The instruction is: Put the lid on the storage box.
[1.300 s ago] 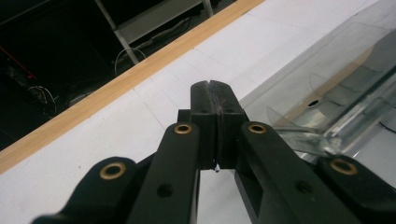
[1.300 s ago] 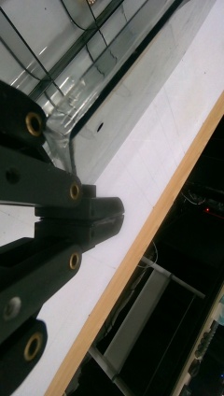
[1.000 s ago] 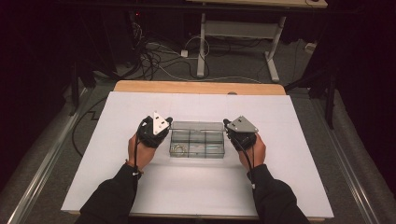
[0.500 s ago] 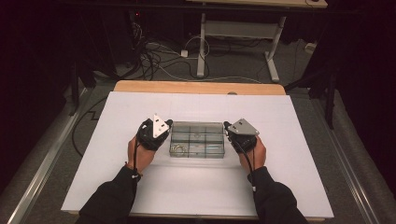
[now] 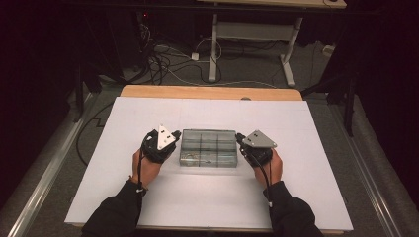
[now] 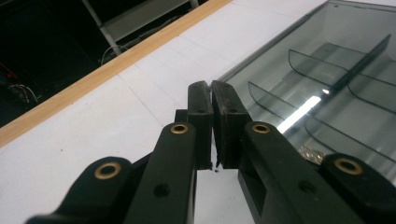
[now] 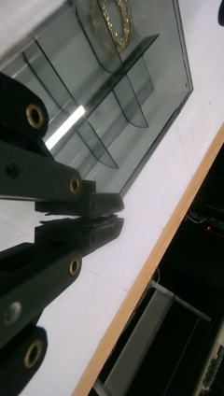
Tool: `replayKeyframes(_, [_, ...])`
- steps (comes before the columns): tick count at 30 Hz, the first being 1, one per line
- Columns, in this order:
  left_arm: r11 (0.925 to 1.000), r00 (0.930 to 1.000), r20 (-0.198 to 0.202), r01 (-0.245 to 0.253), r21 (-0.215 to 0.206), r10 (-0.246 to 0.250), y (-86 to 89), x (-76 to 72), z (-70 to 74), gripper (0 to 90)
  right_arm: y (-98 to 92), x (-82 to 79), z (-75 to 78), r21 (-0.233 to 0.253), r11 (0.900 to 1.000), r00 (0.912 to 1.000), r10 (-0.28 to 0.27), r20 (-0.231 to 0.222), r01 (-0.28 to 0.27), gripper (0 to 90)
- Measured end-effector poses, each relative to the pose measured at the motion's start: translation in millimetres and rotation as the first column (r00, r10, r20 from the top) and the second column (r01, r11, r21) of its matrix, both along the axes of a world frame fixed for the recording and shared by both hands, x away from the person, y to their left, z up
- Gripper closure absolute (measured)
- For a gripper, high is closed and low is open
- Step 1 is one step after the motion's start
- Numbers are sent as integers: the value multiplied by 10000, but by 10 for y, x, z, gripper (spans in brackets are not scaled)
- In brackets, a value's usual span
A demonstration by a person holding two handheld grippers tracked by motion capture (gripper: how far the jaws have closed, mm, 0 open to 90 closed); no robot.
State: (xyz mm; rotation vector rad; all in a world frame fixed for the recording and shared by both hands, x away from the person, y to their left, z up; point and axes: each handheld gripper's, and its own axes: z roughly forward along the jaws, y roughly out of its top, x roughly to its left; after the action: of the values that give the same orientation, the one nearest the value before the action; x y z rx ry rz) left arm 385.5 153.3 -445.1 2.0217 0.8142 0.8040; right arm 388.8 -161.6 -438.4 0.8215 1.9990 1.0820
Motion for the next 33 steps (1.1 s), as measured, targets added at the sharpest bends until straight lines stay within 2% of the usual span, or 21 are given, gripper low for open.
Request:
replayKeyframes(3, [9998, 9999, 19, 137, -114, -137, 50, -57, 0, 841, -29, -45, 21, 6, 10000, 10000, 56, 44, -56, 848])
replayKeyframes(8, [9992, 9990, 207, 388, -15, -388, 115, -153, 11, 839, -65, -120, 48, 211, 9994, 9997, 258, -56, -256, 807])
replayKeyframes(10, [9986, 9985, 184, 524, -72, -523, 129, -177, 2, 809, -68, -150, 54, 267, 9990, 9993, 358, -64, -357, 795])
replayKeyframes(13, [9974, 9971, 218, 723, 30, -723, 128, -210, -9, 807, -72, -181, 48, 260, 9987, 9990, 450, -47, -449, 750])
replayKeyframes(17, [9952, 9951, 240, 953, 217, -958, 92, -235, -13, 751, -81, -214, 11, 403, 9976, 9984, 559, -61, -556, 681])
replayKeyframes(19, [9943, 9944, 210, 1034, 266, -1040, 67, -245, -20, 737, -71, -234, -12, 309, 9978, 9983, 581, -59, -579, 638])
replayKeyframes(23, [9923, 9925, 154, 1208, 282, -1213, 30, -255, -28, 641, -47, -268, -27, 416, 9969, 9978, 664, 19, -665, 487])
replayKeyframes(27, [9892, 9895, 116, 1435, 289, -1438, -5, -261, -39, 498, -22, -285, -17, 565, 9952, 9968, 795, 9, -794, 388])
replayKeyframes(33, [9867, 9870, -43, 1610, 226, -1609, -49, -263, -52, 385, 13, -296, -22, 572, 9946, 9962, 862, 131, -868, 259])
